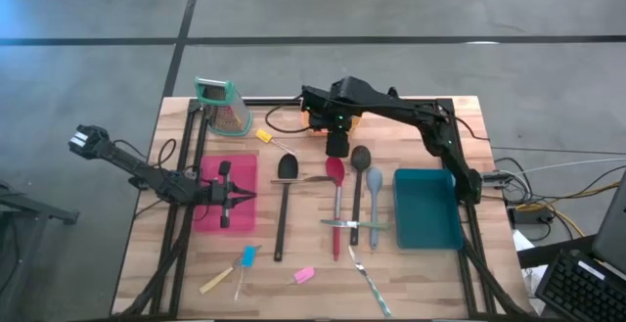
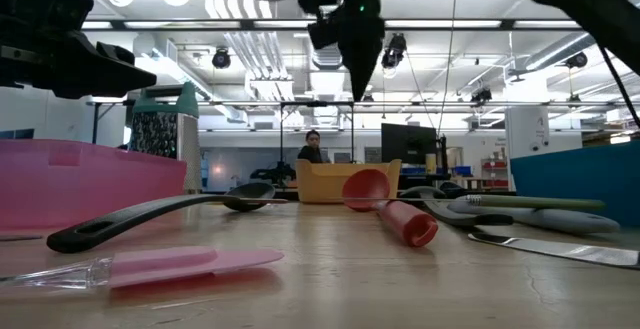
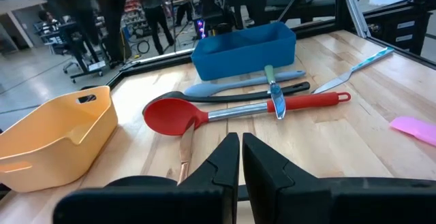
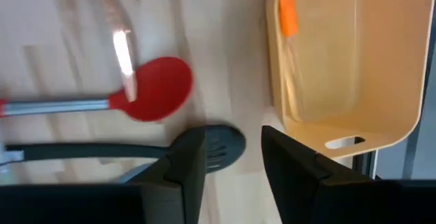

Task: Pick & Place Kitchen Items
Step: Put the green knife into the blue bin

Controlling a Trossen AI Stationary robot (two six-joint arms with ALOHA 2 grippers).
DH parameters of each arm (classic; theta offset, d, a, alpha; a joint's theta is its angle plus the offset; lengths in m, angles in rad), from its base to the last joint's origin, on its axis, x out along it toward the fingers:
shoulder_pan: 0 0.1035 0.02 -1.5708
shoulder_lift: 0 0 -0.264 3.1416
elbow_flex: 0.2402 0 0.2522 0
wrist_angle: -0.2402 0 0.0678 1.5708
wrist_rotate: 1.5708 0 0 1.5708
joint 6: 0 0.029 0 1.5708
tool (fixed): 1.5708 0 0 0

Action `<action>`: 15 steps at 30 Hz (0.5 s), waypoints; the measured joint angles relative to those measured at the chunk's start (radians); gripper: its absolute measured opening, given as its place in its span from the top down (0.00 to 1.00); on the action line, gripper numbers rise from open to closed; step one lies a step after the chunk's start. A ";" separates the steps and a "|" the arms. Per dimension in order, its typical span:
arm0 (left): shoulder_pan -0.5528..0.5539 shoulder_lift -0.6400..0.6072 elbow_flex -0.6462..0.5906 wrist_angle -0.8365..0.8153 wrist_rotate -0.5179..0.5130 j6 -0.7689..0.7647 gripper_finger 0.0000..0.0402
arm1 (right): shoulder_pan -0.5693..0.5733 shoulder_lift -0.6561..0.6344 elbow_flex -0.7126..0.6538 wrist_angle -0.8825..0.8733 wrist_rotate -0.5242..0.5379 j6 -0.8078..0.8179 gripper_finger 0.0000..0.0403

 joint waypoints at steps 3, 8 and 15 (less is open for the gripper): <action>0.000 0.000 0.000 0.000 0.000 0.000 0.94 | 0.036 -0.050 -0.013 0.002 -0.003 0.009 0.72; 0.000 0.000 0.000 0.000 0.000 0.000 0.94 | 0.087 -0.133 -0.058 0.000 -0.003 0.049 0.77; 0.000 0.000 0.000 0.000 0.000 0.000 0.94 | 0.156 -0.281 -0.179 0.002 -0.003 0.138 0.85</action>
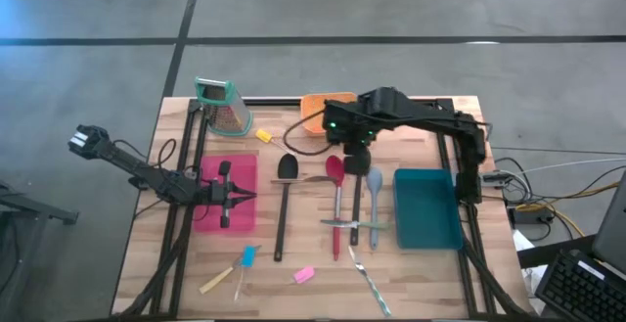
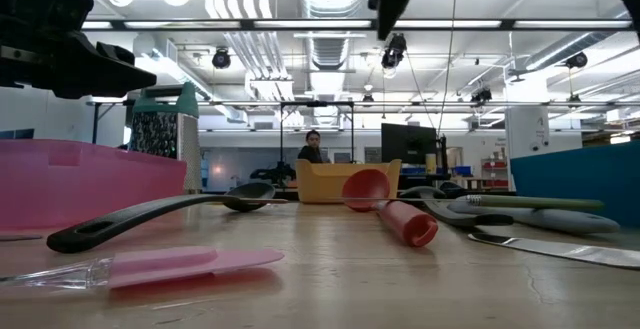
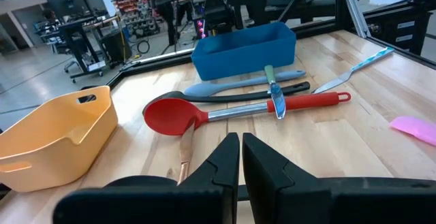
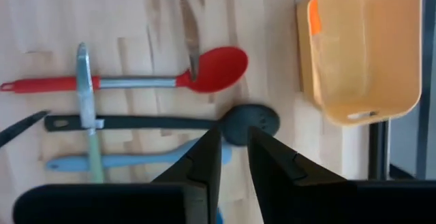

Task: Pick & Place Kitchen Items
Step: Put the green knife into the blue bin

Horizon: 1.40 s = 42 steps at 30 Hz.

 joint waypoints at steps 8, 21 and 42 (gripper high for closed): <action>0.000 0.000 0.000 0.000 0.000 0.000 0.94 | 0.115 -0.175 -0.294 0.133 0.000 0.115 0.90; 0.000 0.000 0.000 0.000 0.000 0.000 0.94 | 0.352 -0.294 -0.685 0.424 0.000 0.170 0.84; 0.000 0.000 0.000 0.000 0.000 0.000 0.94 | 0.409 -0.242 -0.974 0.724 0.001 0.298 0.65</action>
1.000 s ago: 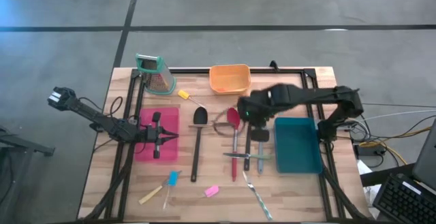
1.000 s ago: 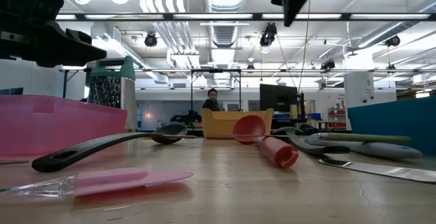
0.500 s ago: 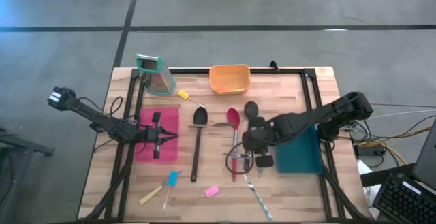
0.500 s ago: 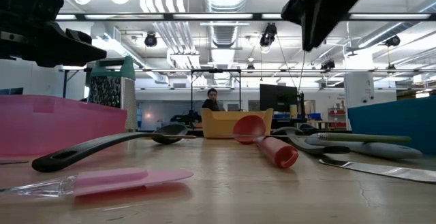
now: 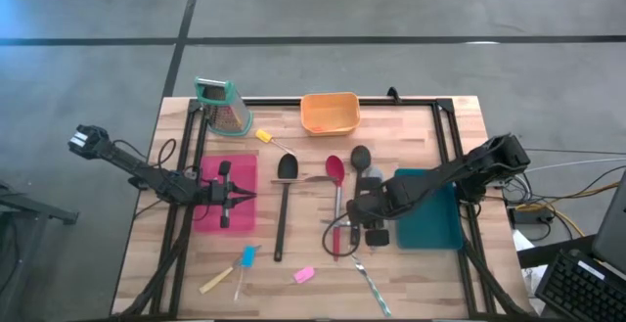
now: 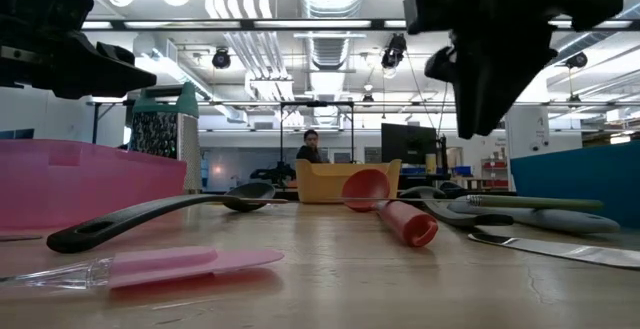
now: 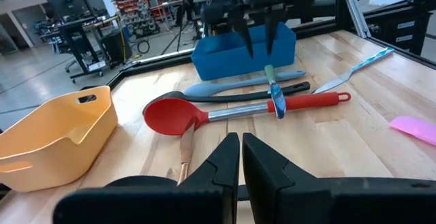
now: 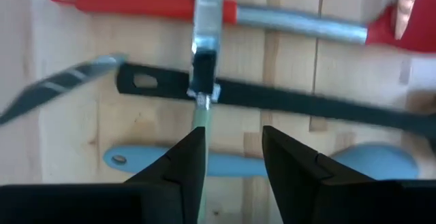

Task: Pick & Place Kitchen Items
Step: Put the green knife into the blue bin

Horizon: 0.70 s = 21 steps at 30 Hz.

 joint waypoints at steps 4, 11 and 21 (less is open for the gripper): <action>0.000 0.000 0.000 0.000 0.000 0.000 0.94 | 0.000 0.002 -0.040 0.024 0.000 0.028 0.61; 0.000 0.000 0.000 -0.001 0.000 0.000 0.94 | 0.000 0.004 -0.109 0.100 0.000 0.050 0.54; 0.000 0.000 0.000 -0.001 0.000 0.000 0.94 | 0.000 0.004 -0.177 0.190 -0.029 0.093 0.48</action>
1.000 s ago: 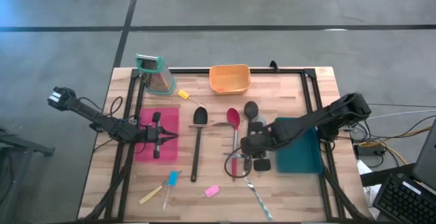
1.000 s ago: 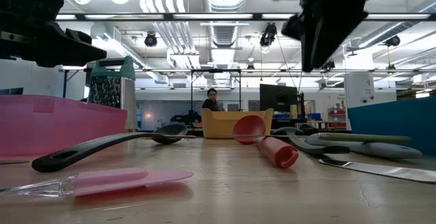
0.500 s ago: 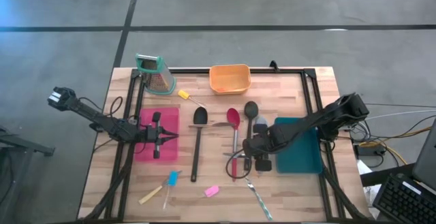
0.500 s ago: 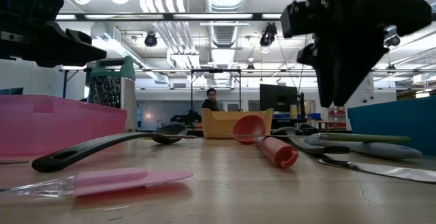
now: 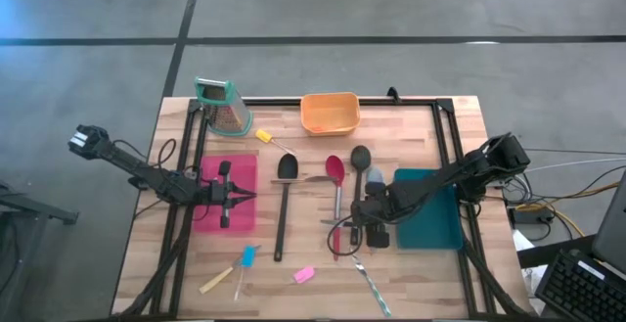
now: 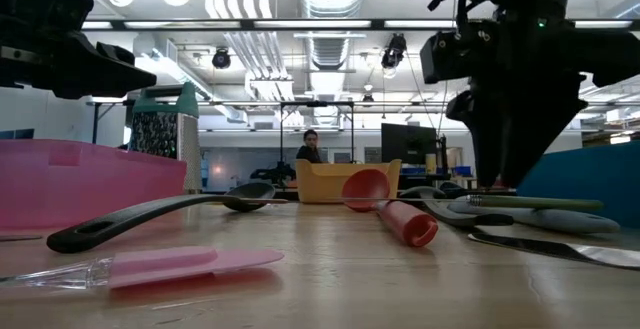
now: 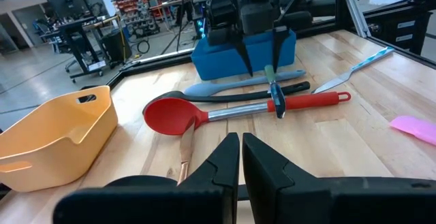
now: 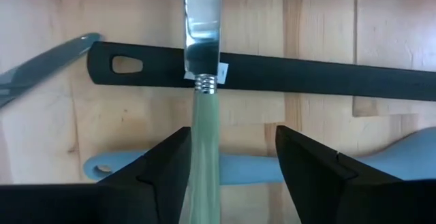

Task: Pick & Place Kitchen Items
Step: Put the green knife into the blue bin

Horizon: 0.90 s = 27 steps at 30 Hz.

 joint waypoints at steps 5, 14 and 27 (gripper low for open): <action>0.000 0.000 0.000 0.000 0.000 0.000 0.94 | 0.000 0.000 -0.020 0.038 0.000 0.001 0.47; 0.000 0.000 0.000 0.000 0.000 0.000 0.94 | 0.000 0.000 -0.066 0.137 -0.043 0.001 0.51; 0.000 0.000 0.000 0.000 0.000 0.000 0.94 | 0.000 0.000 -0.129 0.247 -0.042 -0.010 0.60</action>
